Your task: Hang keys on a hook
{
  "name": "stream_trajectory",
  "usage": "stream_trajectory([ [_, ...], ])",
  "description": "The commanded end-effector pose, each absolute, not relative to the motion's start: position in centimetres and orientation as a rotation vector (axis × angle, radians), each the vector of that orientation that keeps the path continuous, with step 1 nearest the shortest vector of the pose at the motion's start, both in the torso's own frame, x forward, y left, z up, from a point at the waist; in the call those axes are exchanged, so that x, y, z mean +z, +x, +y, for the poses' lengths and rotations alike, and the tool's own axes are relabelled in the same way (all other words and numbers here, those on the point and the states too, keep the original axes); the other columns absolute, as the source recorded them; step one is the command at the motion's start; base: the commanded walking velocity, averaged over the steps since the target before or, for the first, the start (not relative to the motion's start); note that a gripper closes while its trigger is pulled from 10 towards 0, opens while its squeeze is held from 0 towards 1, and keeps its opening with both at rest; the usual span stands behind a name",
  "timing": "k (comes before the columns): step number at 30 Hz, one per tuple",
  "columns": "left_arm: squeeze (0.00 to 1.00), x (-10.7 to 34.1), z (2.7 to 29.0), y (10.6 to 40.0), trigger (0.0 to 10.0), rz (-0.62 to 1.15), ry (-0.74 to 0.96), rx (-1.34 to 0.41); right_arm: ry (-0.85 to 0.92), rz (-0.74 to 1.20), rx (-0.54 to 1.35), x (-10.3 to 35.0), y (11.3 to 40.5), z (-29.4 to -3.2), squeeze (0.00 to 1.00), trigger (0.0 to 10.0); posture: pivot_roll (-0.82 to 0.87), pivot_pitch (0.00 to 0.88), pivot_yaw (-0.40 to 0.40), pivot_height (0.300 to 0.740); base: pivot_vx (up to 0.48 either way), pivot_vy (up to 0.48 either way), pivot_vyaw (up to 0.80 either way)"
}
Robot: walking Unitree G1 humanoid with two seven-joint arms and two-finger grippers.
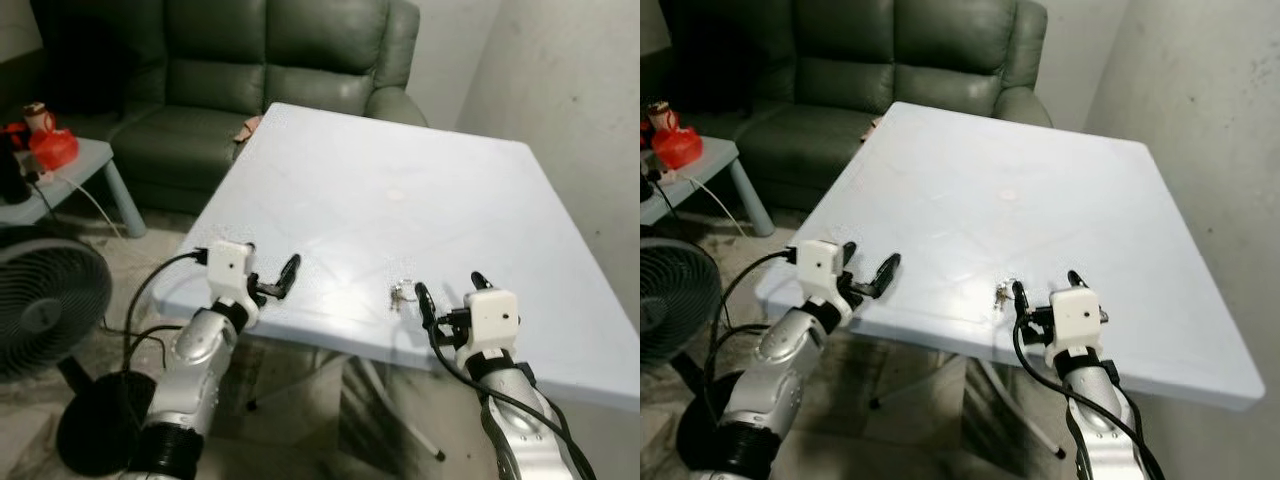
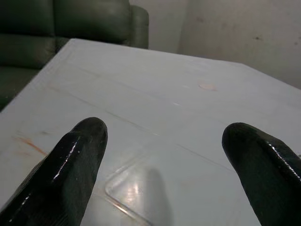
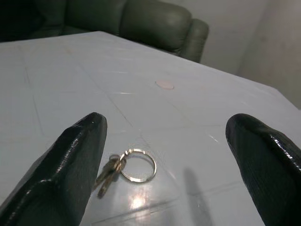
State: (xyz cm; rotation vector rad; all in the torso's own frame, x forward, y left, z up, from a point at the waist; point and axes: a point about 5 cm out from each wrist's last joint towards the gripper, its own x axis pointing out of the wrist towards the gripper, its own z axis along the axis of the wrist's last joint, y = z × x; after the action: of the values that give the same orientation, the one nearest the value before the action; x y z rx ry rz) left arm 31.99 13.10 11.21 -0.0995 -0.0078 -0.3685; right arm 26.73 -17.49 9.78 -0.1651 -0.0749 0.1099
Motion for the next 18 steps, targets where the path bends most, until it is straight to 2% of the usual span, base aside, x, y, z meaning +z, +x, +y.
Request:
stream_trajectory([
  [1, 0.00, 11.29, 12.11, 32.14, 10.0, -0.005, -0.097, -0.390, -0.171, -0.073, 0.103, 9.82, 26.69, -17.95, 0.00, 10.0, -0.09, 0.008, -0.059, 0.740, 0.000, 0.000, 0.00],
  [18, 0.00, 11.64, 12.28, 32.46, 10.0, -0.020, -0.068, -0.372, -0.196, -0.055, 0.110, 9.79, 26.84, -18.11, 0.00, 10.0, -0.08, 0.004, -0.066, 0.740, 0.000, 0.000, 0.00],
])
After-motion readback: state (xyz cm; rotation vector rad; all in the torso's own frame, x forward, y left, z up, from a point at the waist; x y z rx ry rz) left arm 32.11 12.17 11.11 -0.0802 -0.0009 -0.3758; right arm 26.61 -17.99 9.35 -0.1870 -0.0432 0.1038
